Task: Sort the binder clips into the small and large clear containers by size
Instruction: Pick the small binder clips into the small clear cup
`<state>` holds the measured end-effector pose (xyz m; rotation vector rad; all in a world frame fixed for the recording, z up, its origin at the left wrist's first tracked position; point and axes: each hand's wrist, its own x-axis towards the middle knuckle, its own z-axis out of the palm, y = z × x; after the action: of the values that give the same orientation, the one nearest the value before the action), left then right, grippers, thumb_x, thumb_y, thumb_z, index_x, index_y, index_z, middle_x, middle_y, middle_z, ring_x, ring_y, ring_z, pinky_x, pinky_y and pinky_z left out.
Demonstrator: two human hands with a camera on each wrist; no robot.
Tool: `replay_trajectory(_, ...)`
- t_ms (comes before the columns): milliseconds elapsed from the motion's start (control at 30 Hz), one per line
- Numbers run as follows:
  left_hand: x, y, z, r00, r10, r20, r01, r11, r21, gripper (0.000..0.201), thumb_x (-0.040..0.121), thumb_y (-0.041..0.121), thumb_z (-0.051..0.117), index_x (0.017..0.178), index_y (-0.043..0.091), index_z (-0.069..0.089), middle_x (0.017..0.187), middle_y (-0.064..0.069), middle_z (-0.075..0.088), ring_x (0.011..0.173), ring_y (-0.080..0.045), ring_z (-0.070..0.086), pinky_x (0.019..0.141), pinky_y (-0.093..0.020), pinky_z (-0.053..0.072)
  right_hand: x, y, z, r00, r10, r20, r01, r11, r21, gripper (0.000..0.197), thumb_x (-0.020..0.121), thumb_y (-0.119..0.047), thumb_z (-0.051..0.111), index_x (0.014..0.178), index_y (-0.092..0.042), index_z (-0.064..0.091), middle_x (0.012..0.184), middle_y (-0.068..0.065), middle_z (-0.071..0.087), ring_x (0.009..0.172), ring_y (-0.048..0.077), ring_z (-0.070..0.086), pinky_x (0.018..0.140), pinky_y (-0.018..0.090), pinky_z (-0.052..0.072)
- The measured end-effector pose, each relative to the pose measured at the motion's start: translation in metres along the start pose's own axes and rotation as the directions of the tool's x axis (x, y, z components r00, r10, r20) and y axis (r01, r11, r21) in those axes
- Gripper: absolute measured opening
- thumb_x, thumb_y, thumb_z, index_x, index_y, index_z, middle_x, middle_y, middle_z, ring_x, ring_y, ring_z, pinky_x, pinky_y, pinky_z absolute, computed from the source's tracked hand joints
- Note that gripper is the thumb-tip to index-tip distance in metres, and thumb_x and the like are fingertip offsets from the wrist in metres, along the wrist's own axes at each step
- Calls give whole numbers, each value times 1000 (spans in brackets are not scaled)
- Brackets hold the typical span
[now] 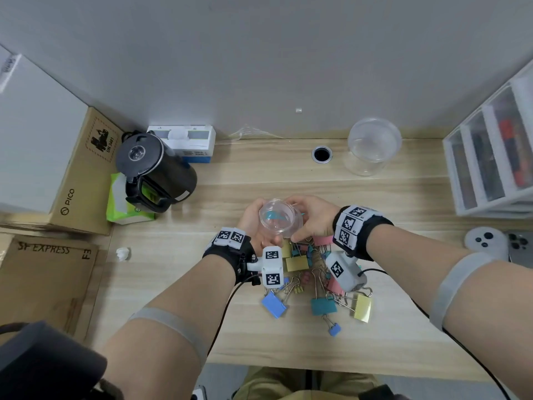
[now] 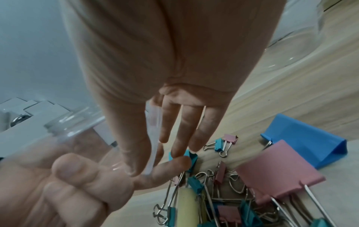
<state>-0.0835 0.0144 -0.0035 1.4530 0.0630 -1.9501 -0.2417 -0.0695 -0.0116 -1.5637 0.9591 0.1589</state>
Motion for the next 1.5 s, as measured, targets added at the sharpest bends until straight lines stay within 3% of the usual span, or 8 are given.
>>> replay_trajectory(167,-2,-3,-9,998,-20,62,19,1000,14,46,75,43,54,100,6,67,84,-14,66,40,-20,46,39,-16,21,-3,2,1,999,16,32,-16,1000,-9,91,64,0,85,140,-25,41,123,-2,58,96,16,67,84,36,58)
replay_trajectory(333,-5,-6,-25,999,-32,25,32,999,8,44,88,43,45,105,10,69,101,-27,72,37,-19,45,35,-15,26,-2,17,3,985,128,-118,-149,969,-195,42,69,-7,75,104,-25,61,103,2,69,84,24,71,74,43,62)
replay_trajectory(533,0,-18,-41,999,-52,-11,52,997,-65,50,91,46,44,121,8,57,103,-23,73,42,-18,43,36,-17,33,-3,32,7,971,132,-197,-209,871,-445,21,80,-9,65,93,-24,69,95,-1,70,88,21,67,84,36,58)
replay_trajectory(733,9,-26,-43,999,-52,-11,52,997,-57,56,83,46,53,125,9,59,109,-22,70,46,-19,44,40,-18,34,-9,38,1,963,79,-259,-205,836,-509,20,80,-15,66,95,-28,63,100,-5,64,90,19,63,82,36,56)
replay_trajectory(833,11,-28,-40,999,-50,-14,49,997,-67,60,80,46,54,127,8,59,111,-22,69,45,-18,45,42,-17,31,-14,36,11,987,7,-163,-91,853,-515,24,79,-19,71,100,-27,63,99,-7,63,93,17,62,84,34,55)
replay_trajectory(1000,9,-31,-39,997,-68,-21,66,995,-72,57,83,46,53,124,7,58,104,-21,70,45,-18,45,41,-17,32,-17,43,34,999,-27,-29,0,729,-684,49,74,-8,69,119,-25,58,118,-4,55,104,18,56,76,29,48)
replay_trajectory(1200,11,-37,-49,998,-65,-2,65,997,-49,76,77,49,56,138,4,59,102,-18,69,49,-16,46,42,-17,33,-12,66,51,991,-129,-35,73,742,-666,59,72,3,66,124,-23,54,126,0,47,114,22,46,84,22,31)
replay_trajectory(1500,13,-47,-51,997,-77,3,77,994,-76,48,83,48,52,110,15,76,104,-18,70,49,-19,48,44,-19,33,-5,71,52,981,-165,-101,56,741,-670,43,76,4,60,114,-16,56,118,3,56,111,25,52,92,33,43)
